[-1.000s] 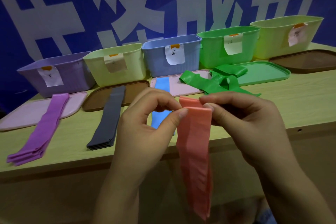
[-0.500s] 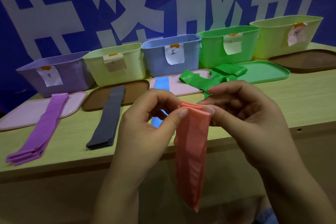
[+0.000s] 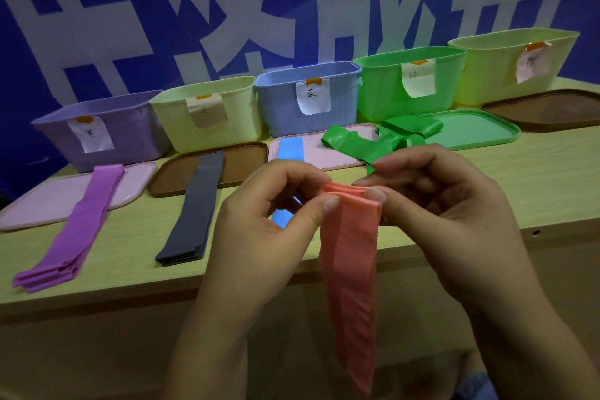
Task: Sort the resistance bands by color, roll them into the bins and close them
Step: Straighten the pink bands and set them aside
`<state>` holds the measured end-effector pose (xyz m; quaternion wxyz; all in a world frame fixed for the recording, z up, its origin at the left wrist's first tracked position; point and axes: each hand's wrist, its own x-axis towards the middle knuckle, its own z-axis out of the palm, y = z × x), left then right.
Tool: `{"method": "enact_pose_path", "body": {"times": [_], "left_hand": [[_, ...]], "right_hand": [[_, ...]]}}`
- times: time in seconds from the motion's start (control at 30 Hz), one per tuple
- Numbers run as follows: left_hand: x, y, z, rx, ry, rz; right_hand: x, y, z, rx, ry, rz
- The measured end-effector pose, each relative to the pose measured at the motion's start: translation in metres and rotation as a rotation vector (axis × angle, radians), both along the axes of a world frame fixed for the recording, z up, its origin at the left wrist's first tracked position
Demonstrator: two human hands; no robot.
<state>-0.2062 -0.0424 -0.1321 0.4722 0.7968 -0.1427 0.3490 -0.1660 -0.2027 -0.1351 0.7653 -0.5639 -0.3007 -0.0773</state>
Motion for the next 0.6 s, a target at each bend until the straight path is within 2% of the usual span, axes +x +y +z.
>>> {"method": "enact_pose_path", "body": {"times": [0.17, 0.6], "left_hand": [[0.0015, 0.0002, -0.0017, -0.032, 0.019, -0.001], [0.0020, 0.0000, 0.0004, 0.087, 0.059, 0.022]], "right_hand": [[-0.0010, -0.0012, -0.0003, -0.002, -0.020, 0.020], [0.0035, -0.0049, -0.0043, -0.055, -0.049, 0.055]]}}
